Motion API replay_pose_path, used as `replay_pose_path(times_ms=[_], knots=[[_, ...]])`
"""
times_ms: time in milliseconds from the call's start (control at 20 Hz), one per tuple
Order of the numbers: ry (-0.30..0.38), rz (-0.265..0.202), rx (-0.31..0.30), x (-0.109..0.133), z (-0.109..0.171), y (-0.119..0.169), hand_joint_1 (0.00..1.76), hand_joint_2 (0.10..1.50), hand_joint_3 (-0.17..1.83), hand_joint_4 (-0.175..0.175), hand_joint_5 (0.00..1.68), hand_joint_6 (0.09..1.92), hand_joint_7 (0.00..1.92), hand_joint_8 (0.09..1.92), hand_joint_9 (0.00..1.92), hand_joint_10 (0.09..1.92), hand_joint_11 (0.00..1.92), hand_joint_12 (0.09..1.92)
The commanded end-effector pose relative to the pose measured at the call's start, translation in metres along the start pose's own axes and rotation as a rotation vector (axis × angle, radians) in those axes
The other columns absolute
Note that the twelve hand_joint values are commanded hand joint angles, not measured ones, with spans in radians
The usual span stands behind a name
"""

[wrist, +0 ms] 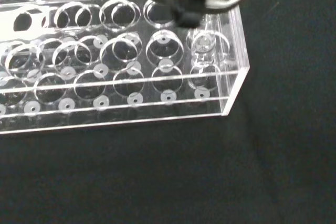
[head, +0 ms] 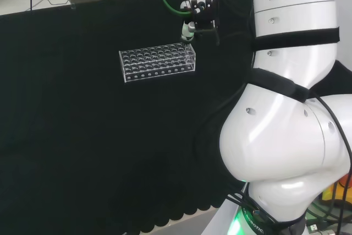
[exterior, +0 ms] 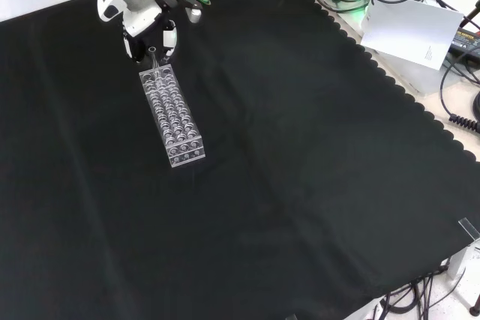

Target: Pick up the test tube.

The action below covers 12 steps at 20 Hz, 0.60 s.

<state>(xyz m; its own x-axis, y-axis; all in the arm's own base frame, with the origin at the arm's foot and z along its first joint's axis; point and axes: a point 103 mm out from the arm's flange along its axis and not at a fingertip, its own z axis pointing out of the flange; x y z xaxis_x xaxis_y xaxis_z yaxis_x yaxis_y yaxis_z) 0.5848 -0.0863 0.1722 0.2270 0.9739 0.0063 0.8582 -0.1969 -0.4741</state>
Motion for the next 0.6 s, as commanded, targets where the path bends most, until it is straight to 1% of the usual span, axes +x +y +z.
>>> replay_pose_path(times_ms=[50,200,300,400,450,500,600], knots=[[-0.007,0.021,-0.131,0.0037,-0.0068,-0.0022,1.41,0.92,0.15,-0.175,1.16,0.48,1.25,0.89,1.28,0.47,1.29,0.85],[0.017,0.019,-0.172,0.0014,-0.0097,-0.0031,1.42,0.94,0.1,-0.175,1.19,0.4,1.26,0.87,1.31,0.43,1.35,0.82],[0.028,0.018,-0.184,-0.0001,-0.0119,-0.0034,1.42,0.94,0.08,-0.175,1.21,0.36,1.28,0.84,1.34,0.38,1.37,0.8],[0.036,0.018,-0.19,-0.0005,-0.0137,-0.0042,1.41,1.0,0.03,-0.175,1.13,0.44,1.2,0.96,1.23,0.59,1.37,0.82],[0.037,0.02,-0.191,-0.0004,-0.0144,-0.0042,1.41,1.02,0.01,-0.175,1.1,0.48,1.18,1.0,1.2,0.66,1.37,0.82],[0.038,0.02,-0.191,-0.0008,-0.0151,-0.0039,1.41,1.03,0.01,-0.175,1.08,0.51,1.16,1.03,1.17,0.7,1.37,0.83],[0.036,0.019,-0.188,-0.0015,-0.0162,-0.0032,1.41,1.04,0.0,-0.175,1.05,0.54,1.14,1.06,1.15,0.74,1.36,0.84]])
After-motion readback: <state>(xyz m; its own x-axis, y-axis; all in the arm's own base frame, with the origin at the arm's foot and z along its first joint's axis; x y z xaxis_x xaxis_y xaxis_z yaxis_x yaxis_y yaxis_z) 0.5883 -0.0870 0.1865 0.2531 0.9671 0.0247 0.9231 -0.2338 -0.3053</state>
